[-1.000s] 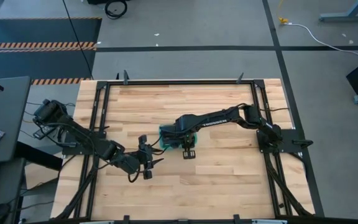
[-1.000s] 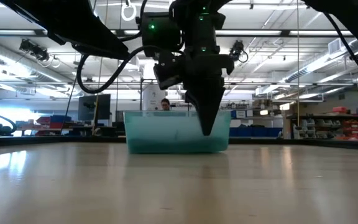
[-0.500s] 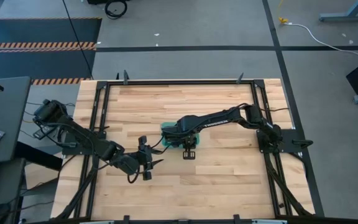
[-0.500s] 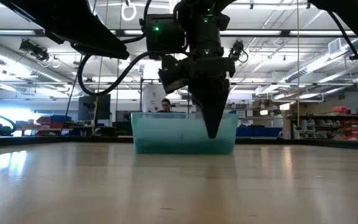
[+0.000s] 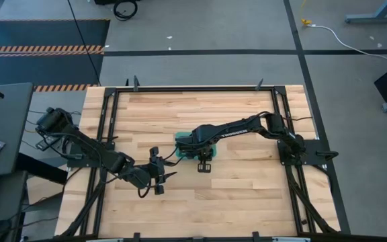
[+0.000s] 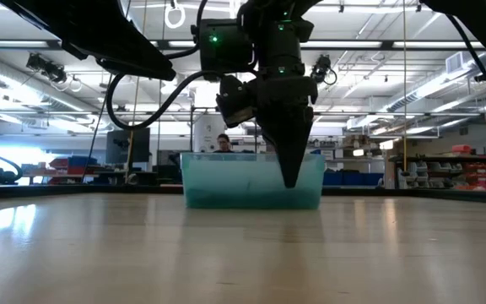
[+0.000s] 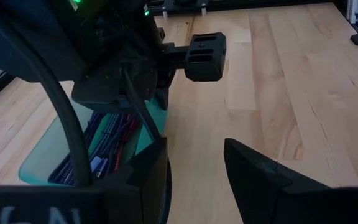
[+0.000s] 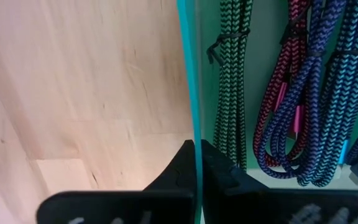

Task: Pick and place USB-C Cables
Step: Move the green bin from the top to the middle of the table

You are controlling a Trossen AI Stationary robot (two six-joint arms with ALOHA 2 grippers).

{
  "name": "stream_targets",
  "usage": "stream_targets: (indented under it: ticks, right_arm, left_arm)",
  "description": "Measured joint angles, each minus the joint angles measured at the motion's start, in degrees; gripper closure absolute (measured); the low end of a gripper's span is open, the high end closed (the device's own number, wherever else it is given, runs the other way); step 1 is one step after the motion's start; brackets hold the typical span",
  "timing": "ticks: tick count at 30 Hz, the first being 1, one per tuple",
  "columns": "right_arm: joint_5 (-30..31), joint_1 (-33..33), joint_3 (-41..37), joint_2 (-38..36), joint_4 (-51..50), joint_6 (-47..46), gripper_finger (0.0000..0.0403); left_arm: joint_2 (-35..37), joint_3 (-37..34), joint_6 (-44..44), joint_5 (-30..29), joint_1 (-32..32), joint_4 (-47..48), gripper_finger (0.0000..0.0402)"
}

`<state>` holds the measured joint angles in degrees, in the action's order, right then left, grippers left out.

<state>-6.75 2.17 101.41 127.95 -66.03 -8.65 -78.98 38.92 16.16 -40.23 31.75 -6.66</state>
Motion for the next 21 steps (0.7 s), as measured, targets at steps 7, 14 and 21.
stream_targets:
  ticks: [7,14,21]
  right_arm:
    - [-0.26,0.04,-0.02,0.03,0.06,-0.37,0.0400]
    - [0.12,0.04,-0.03,0.05,-0.42,0.25,0.0392]
    - [0.23,0.07,-0.07,0.08,-1.10,1.22,0.0391]
  left_arm:
    - [0.02,0.00,0.00,0.00,0.00,0.02,0.0235]
    - [0.02,0.00,0.00,0.00,0.02,0.02,0.0235]
    - [0.02,0.00,0.00,0.00,0.02,0.02,0.0235]
